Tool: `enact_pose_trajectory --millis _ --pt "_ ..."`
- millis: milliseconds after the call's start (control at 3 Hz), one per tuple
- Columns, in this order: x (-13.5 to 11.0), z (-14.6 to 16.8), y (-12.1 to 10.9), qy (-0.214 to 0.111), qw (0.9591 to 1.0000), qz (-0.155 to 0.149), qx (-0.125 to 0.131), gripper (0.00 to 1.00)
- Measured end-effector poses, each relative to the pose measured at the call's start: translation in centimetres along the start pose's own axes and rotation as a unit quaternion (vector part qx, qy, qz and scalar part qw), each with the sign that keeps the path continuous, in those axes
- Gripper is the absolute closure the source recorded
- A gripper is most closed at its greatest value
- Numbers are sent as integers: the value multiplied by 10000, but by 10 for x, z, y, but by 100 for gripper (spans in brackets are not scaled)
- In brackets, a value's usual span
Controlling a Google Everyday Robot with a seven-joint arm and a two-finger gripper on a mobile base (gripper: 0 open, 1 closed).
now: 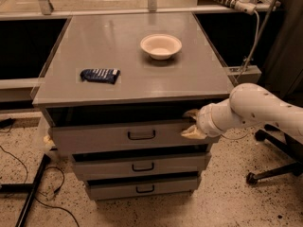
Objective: Open top drawer
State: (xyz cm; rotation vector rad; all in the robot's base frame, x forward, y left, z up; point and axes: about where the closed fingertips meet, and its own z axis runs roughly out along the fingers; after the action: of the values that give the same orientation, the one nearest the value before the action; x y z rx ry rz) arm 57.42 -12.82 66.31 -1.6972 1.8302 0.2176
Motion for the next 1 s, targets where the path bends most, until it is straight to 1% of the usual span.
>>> enact_pose_trajectory --millis 333,667,1000 --pt "-4 -6 -2 0 10000 0 0 89" --pt "-4 -8 -3 0 10000 0 0 100" --pt "-4 -8 -3 0 10000 0 -1 81"
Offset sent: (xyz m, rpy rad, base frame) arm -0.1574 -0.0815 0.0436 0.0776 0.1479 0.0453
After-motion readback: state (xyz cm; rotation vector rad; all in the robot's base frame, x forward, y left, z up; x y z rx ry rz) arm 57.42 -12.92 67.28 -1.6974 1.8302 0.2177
